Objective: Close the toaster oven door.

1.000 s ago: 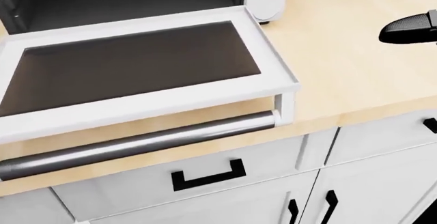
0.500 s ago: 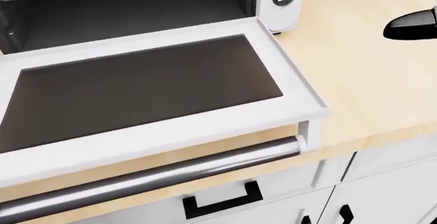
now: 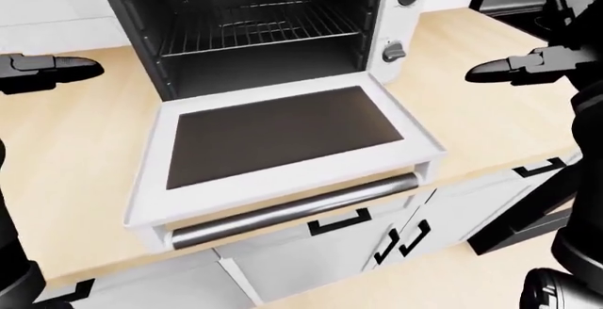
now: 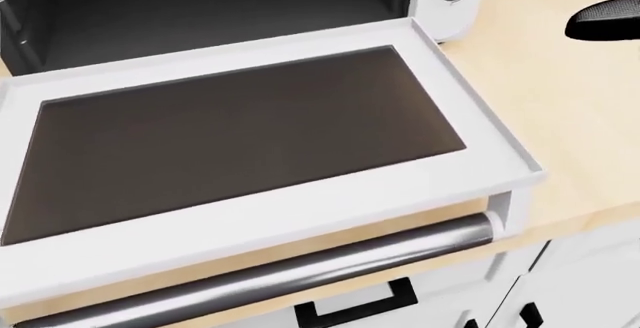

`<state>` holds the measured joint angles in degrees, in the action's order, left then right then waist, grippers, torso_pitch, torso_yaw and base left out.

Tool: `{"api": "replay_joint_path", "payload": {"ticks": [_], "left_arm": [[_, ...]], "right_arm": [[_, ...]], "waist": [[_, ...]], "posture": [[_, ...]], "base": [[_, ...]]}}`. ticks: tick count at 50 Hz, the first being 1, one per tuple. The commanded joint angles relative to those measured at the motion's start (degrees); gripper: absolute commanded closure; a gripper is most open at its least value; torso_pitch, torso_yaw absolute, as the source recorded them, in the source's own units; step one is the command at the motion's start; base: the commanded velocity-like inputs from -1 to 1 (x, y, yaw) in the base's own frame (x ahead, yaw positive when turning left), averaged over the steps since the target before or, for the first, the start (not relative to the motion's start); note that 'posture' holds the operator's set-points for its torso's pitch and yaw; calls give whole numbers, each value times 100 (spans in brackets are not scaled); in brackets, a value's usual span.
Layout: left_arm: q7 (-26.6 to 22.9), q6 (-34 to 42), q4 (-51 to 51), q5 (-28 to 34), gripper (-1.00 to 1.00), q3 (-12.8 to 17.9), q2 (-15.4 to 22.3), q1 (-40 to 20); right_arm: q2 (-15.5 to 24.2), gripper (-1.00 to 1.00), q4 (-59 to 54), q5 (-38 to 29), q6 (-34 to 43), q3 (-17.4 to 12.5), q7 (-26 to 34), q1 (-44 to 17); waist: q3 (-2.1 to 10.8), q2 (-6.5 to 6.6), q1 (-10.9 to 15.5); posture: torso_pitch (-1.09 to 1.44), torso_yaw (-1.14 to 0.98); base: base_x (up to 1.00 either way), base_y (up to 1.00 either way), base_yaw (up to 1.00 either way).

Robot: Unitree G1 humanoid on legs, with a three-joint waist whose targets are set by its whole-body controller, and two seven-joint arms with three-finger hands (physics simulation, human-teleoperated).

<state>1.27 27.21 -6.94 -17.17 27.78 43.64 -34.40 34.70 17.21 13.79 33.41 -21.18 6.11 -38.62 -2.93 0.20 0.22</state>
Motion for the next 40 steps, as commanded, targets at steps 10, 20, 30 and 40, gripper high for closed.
{"api": "replay_joint_path", "payload": {"ticks": [10,20,30,40], "left_arm": [[-36,-176,-150,70,-100,54,109,-125],[-54,-175,-168,101,-100,65,85,-108],[73,-297,-26,45,-100,130,151,-171],[27,-474,-67,38,-100,127,217,-120]], "right_arm": [[94,-100,73,-178,-392,-70,170,-58],[61,-100,71,-566,-516,-57,163,-47],[237,-100,-212,-516,-430,-173,-133,-208],[365,-100,-461,-598,-342,-150,-419,-367]], "waist": [[138,50,-28],[122,332,78],[5,-137,128],[135,-19,-118]], "posture": [[0,0],[0,0],[0,0],[0,0]], "base": [[0,0,0],[0,0,81],[0,0,94],[0,0,0]]}}
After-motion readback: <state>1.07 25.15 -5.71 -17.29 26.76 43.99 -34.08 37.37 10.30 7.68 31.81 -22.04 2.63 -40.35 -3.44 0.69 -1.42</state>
